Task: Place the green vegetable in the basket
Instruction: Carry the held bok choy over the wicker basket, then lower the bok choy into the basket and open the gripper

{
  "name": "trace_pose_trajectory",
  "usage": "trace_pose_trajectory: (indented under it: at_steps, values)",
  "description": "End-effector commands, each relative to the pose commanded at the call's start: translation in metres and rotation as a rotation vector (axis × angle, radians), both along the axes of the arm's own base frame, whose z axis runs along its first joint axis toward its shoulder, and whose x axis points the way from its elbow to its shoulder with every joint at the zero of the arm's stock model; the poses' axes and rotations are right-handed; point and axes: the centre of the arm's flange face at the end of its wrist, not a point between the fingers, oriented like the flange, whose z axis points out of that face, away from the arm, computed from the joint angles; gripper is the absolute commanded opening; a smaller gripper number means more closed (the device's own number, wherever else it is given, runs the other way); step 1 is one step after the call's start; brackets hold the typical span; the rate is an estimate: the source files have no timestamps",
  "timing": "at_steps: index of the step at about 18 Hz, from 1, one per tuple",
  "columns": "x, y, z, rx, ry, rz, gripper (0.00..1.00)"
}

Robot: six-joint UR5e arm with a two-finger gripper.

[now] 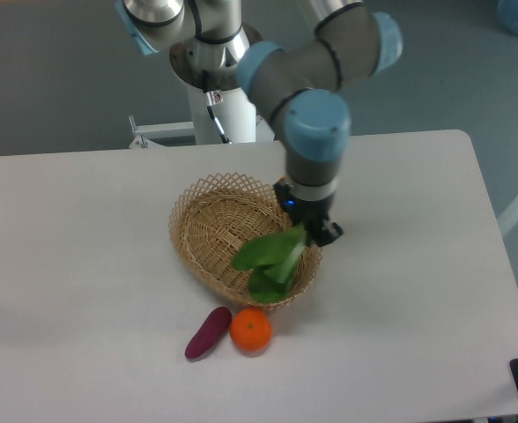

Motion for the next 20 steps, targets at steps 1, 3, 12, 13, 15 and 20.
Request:
trace_pose_trajectory:
  at_steps: [1, 3, 12, 13, 15, 20]
  values:
    - [0.005, -0.002, -0.006, -0.009, -0.01, -0.003, 0.43]
    - [0.017, -0.011, -0.009, -0.016, -0.018, -0.008, 0.43]
    - [0.051, -0.01, -0.024, -0.04, -0.047, -0.066, 0.61]
    - [0.051, -0.01, -0.024, -0.041, -0.046, -0.069, 0.7]
    - [0.051, -0.01, -0.025, -0.044, -0.047, -0.069, 0.96]
    - [0.037, -0.003, -0.011, -0.024, -0.025, -0.058, 1.0]
